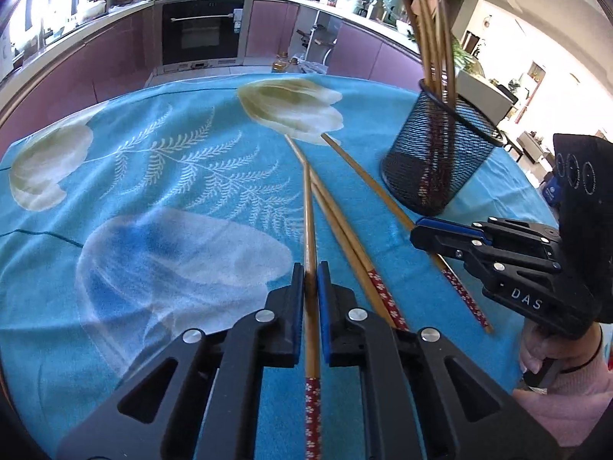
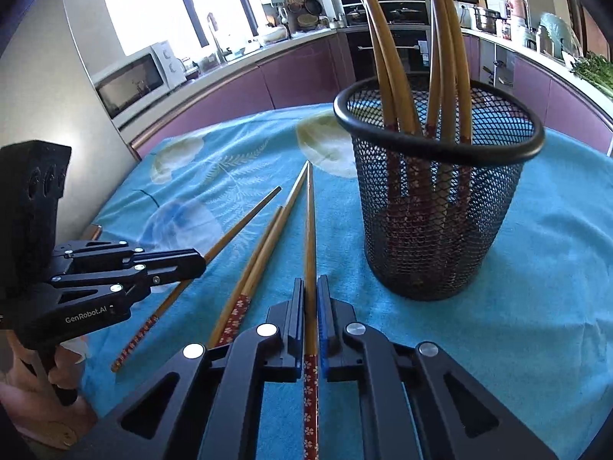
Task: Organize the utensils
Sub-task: 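Grasp one red-patterned chopstick from the pile with each tool, then lift both held chopsticks upright toward the mesh cup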
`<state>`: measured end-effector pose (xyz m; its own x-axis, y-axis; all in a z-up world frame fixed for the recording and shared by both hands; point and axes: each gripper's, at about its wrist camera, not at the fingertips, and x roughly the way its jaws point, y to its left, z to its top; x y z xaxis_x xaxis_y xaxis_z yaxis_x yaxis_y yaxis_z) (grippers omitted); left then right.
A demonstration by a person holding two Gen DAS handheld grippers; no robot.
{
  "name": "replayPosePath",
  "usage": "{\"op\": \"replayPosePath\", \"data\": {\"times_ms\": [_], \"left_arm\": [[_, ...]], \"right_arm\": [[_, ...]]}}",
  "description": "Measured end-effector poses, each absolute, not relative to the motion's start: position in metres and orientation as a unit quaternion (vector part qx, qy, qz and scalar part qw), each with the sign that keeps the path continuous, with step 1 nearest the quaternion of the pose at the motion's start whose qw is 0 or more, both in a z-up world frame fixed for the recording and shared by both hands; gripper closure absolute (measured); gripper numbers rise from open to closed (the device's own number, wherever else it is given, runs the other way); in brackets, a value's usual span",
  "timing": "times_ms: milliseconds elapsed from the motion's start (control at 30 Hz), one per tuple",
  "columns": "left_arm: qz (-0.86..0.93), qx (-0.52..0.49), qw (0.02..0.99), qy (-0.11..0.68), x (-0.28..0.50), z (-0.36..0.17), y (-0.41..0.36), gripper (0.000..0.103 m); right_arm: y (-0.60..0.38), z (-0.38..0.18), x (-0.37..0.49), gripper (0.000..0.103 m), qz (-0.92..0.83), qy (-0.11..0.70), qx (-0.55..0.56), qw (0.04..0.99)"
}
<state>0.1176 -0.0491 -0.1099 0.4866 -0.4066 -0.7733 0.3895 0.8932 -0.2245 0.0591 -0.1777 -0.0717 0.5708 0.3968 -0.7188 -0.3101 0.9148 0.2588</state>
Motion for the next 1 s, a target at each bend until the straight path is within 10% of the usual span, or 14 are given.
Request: {"op": "replayPosePath", "data": {"times_ms": [1000], "left_arm": [[-0.239,0.027,0.85,0.468,0.131,-0.122,-0.068,0.094]], "right_arm": [[-0.154,-0.078,0.068,0.097,0.232,0.438,0.004,0.869]]}}
